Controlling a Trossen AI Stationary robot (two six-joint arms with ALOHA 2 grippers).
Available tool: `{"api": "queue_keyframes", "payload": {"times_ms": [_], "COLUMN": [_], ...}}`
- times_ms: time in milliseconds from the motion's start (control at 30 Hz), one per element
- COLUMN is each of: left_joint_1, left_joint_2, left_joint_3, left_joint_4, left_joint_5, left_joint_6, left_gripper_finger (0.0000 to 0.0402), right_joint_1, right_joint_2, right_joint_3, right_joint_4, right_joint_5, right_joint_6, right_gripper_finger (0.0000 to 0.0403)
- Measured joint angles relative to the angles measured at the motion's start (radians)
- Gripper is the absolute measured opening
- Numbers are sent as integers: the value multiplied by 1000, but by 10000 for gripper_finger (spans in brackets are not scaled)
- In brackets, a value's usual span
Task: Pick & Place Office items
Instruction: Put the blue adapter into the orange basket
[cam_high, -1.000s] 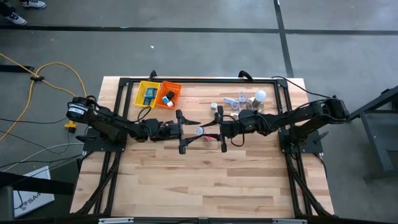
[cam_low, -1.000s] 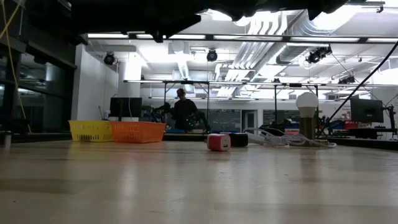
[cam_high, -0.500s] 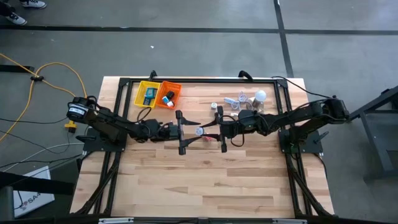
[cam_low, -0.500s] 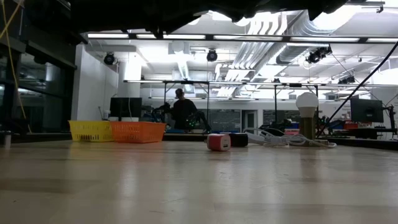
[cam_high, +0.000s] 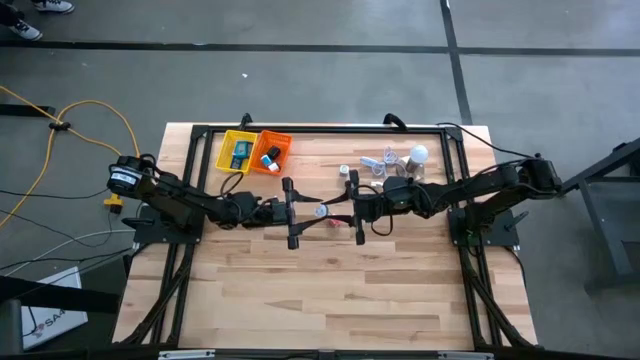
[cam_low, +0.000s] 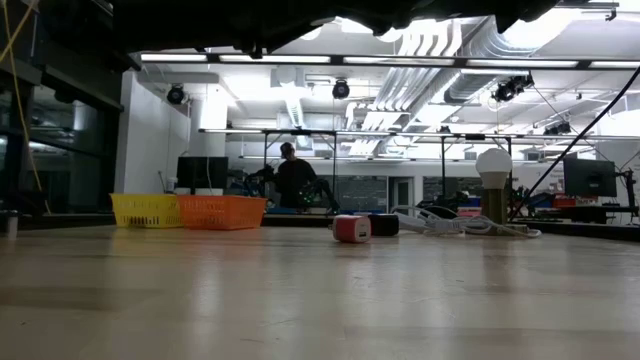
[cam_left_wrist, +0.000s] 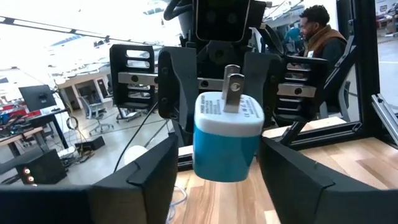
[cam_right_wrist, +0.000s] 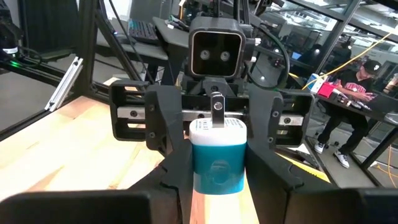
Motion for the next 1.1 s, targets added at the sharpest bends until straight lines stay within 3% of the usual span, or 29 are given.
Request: {"api": "queue_keyframes", "payload": {"times_ms": [333,867,1100], "left_joint_1": [0,-1,-1], "left_joint_2": [0,0,0], "left_joint_3": [0,0,0], "left_joint_4": [0,-1,-2], "left_joint_5": [-3,-2,1], "left_joint_6": [7,-7,-12], "left_gripper_finger": [124,134,134], "right_joint_1": [0,0,0], "right_joint_2": [0,0,0], "right_joint_3": [0,0,0], "right_joint_4": [0,-2,-3], "right_joint_5": [0,-19,-27], "right_joint_6": [7,25,22], "right_gripper_finger": [110,113,147]}}
